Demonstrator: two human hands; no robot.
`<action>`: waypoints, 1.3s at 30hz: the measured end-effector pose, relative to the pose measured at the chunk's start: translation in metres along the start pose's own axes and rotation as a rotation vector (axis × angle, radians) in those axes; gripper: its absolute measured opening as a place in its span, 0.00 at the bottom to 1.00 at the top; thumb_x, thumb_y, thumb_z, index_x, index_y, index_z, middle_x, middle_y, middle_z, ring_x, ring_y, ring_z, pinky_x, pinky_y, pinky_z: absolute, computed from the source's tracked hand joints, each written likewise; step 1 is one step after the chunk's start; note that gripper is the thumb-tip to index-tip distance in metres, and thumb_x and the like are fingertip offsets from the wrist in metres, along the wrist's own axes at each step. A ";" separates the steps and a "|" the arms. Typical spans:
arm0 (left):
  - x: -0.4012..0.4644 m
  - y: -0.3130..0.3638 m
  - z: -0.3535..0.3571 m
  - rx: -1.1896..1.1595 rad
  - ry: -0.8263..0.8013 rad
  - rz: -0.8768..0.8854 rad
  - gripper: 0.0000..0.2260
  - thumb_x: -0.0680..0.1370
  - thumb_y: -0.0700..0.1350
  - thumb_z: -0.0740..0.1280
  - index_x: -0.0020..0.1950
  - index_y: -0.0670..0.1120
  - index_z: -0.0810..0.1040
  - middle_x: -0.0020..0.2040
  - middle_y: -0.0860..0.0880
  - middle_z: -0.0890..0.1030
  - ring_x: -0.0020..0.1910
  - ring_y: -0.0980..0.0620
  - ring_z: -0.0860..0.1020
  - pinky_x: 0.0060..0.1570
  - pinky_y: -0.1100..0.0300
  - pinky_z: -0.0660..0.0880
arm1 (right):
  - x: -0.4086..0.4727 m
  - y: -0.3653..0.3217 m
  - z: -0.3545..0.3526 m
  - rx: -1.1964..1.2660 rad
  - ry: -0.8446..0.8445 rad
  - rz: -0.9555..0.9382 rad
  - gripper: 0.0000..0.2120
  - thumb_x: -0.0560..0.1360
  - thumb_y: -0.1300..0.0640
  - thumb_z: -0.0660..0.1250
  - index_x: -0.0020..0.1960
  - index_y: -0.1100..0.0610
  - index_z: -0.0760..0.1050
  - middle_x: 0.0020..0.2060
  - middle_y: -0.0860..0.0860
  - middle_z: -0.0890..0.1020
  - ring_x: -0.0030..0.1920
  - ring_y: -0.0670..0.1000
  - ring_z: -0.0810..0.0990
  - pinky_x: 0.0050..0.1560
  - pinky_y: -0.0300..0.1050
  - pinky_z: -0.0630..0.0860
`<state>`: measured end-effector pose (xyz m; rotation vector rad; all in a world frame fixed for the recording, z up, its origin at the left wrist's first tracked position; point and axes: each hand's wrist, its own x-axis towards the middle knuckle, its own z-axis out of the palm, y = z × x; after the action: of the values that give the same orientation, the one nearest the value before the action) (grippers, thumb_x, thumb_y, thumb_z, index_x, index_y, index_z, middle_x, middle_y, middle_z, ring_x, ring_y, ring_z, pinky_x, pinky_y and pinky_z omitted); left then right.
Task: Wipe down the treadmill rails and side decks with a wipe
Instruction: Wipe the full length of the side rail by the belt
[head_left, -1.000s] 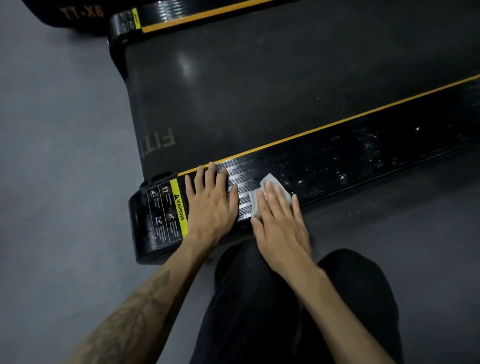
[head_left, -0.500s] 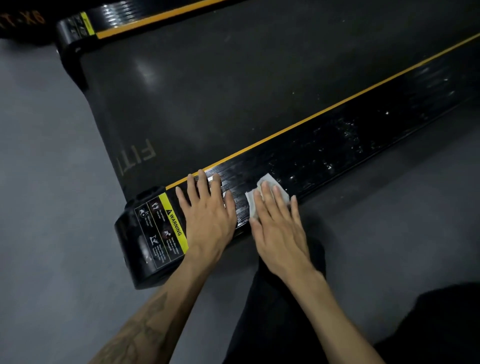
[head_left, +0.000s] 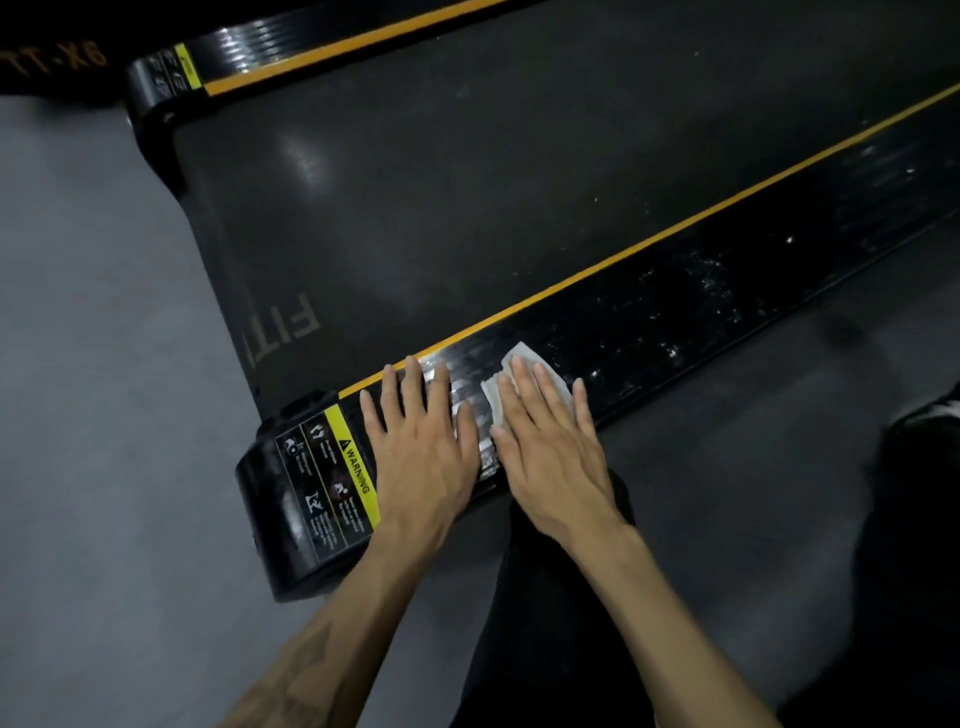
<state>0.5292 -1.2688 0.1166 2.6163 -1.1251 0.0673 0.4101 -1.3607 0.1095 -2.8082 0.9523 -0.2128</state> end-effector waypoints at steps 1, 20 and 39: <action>0.000 0.000 0.000 0.002 0.006 -0.006 0.25 0.84 0.56 0.51 0.77 0.45 0.70 0.79 0.39 0.66 0.80 0.38 0.60 0.78 0.36 0.54 | 0.002 0.001 0.000 0.003 0.018 0.008 0.29 0.85 0.46 0.44 0.83 0.55 0.58 0.83 0.51 0.55 0.83 0.50 0.52 0.81 0.59 0.44; -0.001 0.004 -0.001 -0.028 0.004 -0.033 0.27 0.83 0.57 0.50 0.78 0.45 0.69 0.80 0.39 0.65 0.81 0.40 0.58 0.80 0.38 0.53 | -0.015 0.003 0.007 0.007 0.084 0.008 0.28 0.85 0.46 0.49 0.83 0.54 0.57 0.83 0.51 0.56 0.83 0.53 0.51 0.81 0.63 0.47; 0.006 -0.012 -0.004 0.034 0.046 0.061 0.25 0.82 0.57 0.56 0.73 0.45 0.75 0.72 0.39 0.74 0.73 0.38 0.70 0.71 0.39 0.66 | 0.014 0.012 0.001 -0.046 0.035 -0.138 0.27 0.85 0.47 0.47 0.81 0.54 0.64 0.82 0.50 0.61 0.82 0.51 0.57 0.80 0.60 0.48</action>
<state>0.5424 -1.2638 0.1185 2.5960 -1.1975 0.1590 0.4141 -1.3788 0.1073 -2.9239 0.7806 -0.2621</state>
